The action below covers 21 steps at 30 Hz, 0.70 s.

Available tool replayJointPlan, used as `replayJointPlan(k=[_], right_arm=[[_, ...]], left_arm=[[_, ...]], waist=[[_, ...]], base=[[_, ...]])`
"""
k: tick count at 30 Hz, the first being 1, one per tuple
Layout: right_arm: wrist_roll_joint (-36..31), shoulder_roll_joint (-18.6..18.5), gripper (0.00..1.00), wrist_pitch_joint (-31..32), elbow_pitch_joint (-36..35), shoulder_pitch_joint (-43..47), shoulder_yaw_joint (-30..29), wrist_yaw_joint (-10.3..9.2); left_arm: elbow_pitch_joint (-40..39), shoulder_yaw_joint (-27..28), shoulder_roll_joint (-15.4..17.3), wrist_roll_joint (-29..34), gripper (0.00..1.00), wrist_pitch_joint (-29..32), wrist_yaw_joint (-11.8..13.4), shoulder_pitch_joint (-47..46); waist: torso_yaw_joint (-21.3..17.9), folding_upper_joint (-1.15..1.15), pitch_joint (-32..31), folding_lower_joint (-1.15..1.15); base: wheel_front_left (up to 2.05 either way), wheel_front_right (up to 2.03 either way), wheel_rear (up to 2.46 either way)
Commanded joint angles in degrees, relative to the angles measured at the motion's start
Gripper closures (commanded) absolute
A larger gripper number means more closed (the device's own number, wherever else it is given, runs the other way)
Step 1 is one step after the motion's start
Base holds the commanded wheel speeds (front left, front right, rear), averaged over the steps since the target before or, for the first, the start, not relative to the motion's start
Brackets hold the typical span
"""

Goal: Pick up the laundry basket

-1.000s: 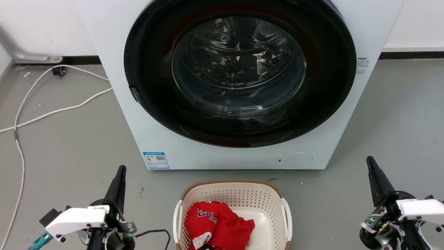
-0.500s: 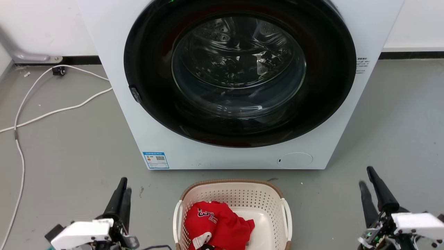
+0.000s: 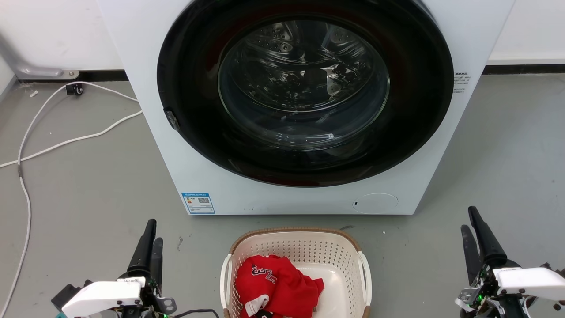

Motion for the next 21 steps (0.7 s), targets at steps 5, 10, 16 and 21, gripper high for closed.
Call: replayJointPlan(k=[5, 10, 16, 21], right_arm=[[-5.1, -0.2, 0.0, -1.6, -2.2, -1.2, -0.5, 0.01], [-10.2, -0.2, 0.0, -2.7, -3.8, -1.6, -0.3, 0.02], [-18.5, -0.2, 0.0, -4.1, -6.1, -1.9, -0.5, 0.02], [-26.1, -0.1, 0.0, -5.1, -9.0, -2.0, 0.5, 0.01]], left_arm=[[-2.0, 1.1, 0.2, 2.6, 0.0, -1.6, -0.1, -0.2], [-2.3, 2.2, 0.2, 4.8, 0.0, -2.8, -0.1, -0.1], [-3.1, 3.0, 0.2, 9.0, 0.0, -4.1, -0.1, 0.0], [-4.8, 4.2, 0.2, 13.0, 0.0, -5.2, 0.1, -0.2]], waist=[[0.0, 0.0, 0.1, 0.0], [0.1, 0.0, 0.1, 0.0], [0.1, 0.0, 0.1, 0.0], [0.1, 0.0, 0.2, 0.0]], base=[[0.0, 0.0, 0.0], [0.0, 0.0, 0.0], [0.0, 0.0, 0.0], [0.0, 0.0, 0.0]])
